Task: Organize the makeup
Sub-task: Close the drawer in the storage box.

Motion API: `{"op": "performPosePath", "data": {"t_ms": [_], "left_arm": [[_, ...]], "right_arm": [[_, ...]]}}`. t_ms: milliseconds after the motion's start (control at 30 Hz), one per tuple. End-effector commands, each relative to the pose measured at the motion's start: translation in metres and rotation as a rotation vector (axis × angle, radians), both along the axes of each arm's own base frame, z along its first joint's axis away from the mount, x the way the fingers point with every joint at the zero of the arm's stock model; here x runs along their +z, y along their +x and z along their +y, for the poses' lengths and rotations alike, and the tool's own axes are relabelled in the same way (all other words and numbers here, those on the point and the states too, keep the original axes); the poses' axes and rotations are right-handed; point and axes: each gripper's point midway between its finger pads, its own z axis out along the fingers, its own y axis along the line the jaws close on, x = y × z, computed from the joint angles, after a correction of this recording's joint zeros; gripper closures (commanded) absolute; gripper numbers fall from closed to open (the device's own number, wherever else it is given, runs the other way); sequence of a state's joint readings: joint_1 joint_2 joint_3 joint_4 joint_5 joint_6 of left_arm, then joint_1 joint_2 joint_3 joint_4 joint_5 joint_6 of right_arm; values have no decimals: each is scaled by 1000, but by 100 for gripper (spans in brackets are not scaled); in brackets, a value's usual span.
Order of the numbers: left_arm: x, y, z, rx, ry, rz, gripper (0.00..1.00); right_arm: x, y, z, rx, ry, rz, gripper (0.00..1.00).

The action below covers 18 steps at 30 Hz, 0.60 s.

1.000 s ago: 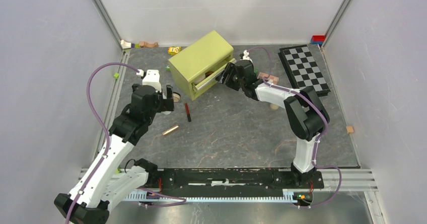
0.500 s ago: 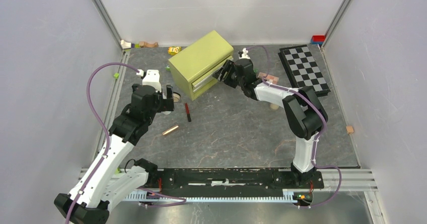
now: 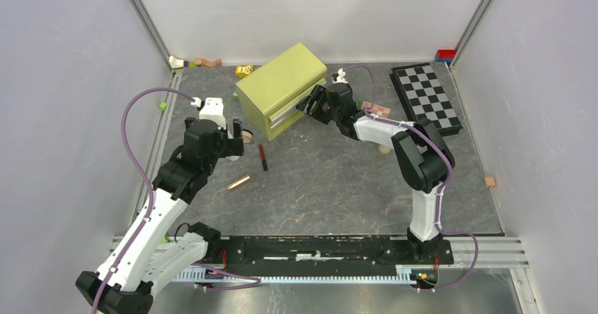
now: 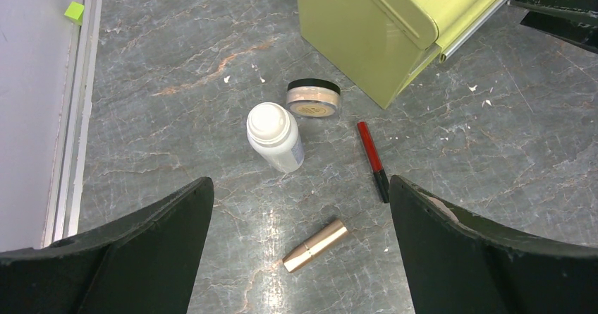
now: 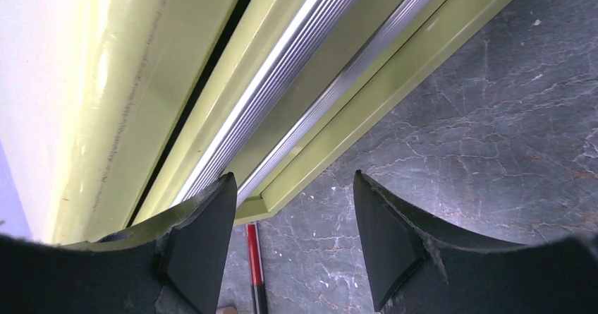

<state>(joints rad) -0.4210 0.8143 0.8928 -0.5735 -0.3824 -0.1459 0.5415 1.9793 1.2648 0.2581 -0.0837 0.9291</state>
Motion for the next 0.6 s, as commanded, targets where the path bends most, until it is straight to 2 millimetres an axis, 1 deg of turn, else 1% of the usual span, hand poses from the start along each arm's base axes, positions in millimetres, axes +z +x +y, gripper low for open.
{"op": "performPosePath", "data": {"t_ms": [0, 100, 300, 567], "left_arm": [[15, 3, -2, 6, -46, -51, 0], [15, 3, -2, 7, -46, -52, 0], [15, 3, -2, 7, -46, -51, 0], [15, 3, -3, 5, -47, -51, 0]], "right_arm": [[33, 13, 15, 19, 82, -83, 31], [37, 14, 18, 30, 105, -93, 31], [34, 17, 25, 42, 125, -78, 30], [30, 14, 23, 43, 119, -70, 29]]}}
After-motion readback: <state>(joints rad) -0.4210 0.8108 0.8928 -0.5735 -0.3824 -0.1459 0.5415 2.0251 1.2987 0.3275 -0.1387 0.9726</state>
